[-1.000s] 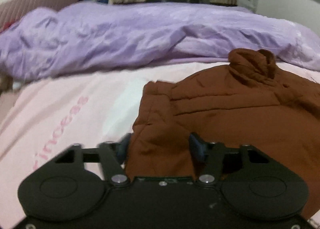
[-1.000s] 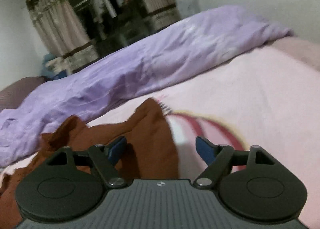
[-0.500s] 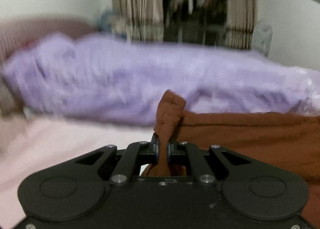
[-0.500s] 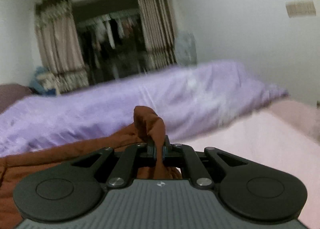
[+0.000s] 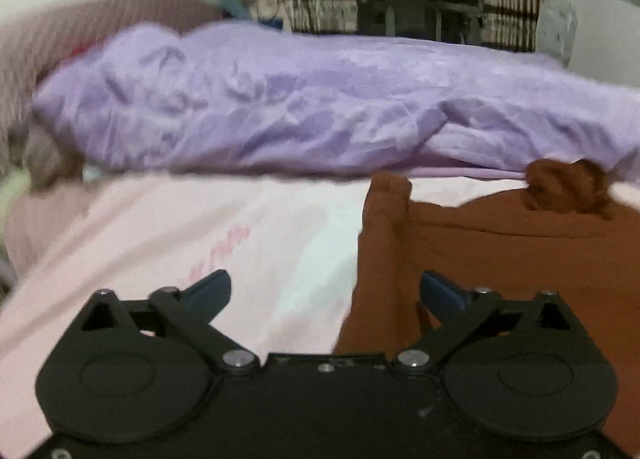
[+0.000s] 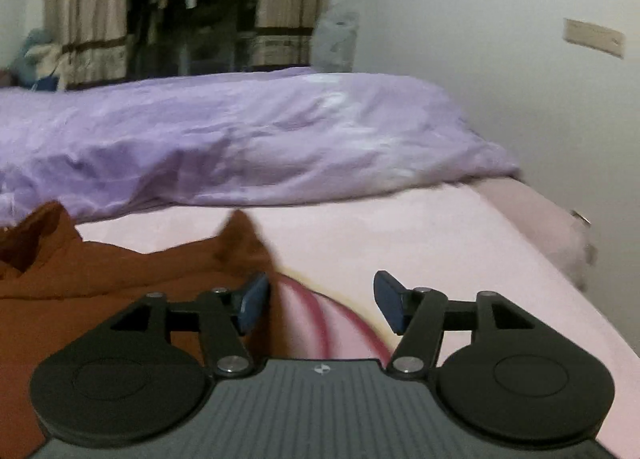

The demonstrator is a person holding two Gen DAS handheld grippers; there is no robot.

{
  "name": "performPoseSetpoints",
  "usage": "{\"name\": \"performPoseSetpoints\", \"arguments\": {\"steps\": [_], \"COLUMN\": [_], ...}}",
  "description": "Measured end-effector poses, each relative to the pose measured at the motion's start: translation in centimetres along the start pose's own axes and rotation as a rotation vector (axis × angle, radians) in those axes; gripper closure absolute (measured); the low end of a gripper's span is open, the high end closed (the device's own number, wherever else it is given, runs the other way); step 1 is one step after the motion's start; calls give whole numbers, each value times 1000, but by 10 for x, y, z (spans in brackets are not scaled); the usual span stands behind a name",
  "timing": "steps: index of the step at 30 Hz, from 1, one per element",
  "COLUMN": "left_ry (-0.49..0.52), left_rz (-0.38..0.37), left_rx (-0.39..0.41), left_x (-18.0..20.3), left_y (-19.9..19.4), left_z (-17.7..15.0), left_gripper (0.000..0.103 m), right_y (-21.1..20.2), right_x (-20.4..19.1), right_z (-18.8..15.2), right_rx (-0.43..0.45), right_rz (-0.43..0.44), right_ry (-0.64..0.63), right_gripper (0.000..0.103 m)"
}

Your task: Fold large clothes

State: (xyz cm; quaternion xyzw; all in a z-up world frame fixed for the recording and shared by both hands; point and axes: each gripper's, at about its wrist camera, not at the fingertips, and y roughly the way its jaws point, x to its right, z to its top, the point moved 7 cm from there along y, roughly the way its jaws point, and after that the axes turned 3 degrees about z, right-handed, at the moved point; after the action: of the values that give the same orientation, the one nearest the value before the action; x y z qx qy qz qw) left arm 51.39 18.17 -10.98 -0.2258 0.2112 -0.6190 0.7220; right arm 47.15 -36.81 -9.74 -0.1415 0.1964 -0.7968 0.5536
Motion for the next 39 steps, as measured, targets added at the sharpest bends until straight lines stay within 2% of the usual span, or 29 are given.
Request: {"name": "performPoseSetpoints", "arguments": {"steps": [1,3,5,6,9,12,13,14,15,16,17,19,21,25,27,29,30,32,35,36,37,39], "left_ry": [-28,-38,-9,8,39,8,0,12,23,8,-9,-36,-50,-89,-78,-67,-70,-100,-117,-114,-112,-102], "left_rz": [-37,-100,-114,-122,-154,-189,-202,-214,-214,-215,-211,-191,-188,-237,-217,-194,-187,-201,-174,-168,-171,-148], "left_rx": [-11,-13,-15,-18,-63,-125,-131,-116,-97,-85,-67,-16,48,146,194,208,184,101,-66,-91,-81,-58], "left_x": [-8,-13,-11,-8,8,20,22,26,30,32,33,31,27,14,9,3,-1,-7,-11,-11,-11,-13], "left_y": [-13,-38,-55,-59,-47,-28,-26,-25,-27,-30,-35,-50,-70,-133,-168,-194,-197,-184,-137,-123,-114,-115], "left_z": [-3,-17,-32,-38,-59,-75,-78,-77,-75,-71,-67,-57,-47,-36,-40,-50,-58,-78,-126,-139,-145,-142], "left_gripper": [0,0,0,0,0,0,8,16,36,60,68,78,79,80,80,80,80,80,74,63,51,41], "right_y": [-13,-36,-48,-51,-46,-27,-23,-20,-15,-8,-4,-16,-42,-108,-137,-161,-166,-157,-121,-110,-96,-85], "right_x": [13,30,36,36,23,6,1,0,-1,-2,-2,3,10,20,24,32,34,35,29,27,23,17], "right_z": [-4,-16,-30,-37,-52,-71,-75,-78,-81,-85,-85,-77,-63,-39,-35,-36,-39,-51,-90,-103,-115,-120], "right_rx": [-3,0,-8,-17,-53,-133,-128,-110,-96,-116,-134,-111,-49,64,104,130,129,64,-68,-98,-123,-129], "right_rz": [25,158,256,283,312,308,314,318,341,391,429,442,432,449,414,410,413,409,369,343,313,258], "right_ry": [39,102,132,130,78,43,43,56,80,114,154,186,190,190,176,184,183,186,198,190,182,141], "right_gripper": [33,28,13,12,11,11,8,10,20,40,66,88,92,93,93,93,93,93,91,89,82,66]}}
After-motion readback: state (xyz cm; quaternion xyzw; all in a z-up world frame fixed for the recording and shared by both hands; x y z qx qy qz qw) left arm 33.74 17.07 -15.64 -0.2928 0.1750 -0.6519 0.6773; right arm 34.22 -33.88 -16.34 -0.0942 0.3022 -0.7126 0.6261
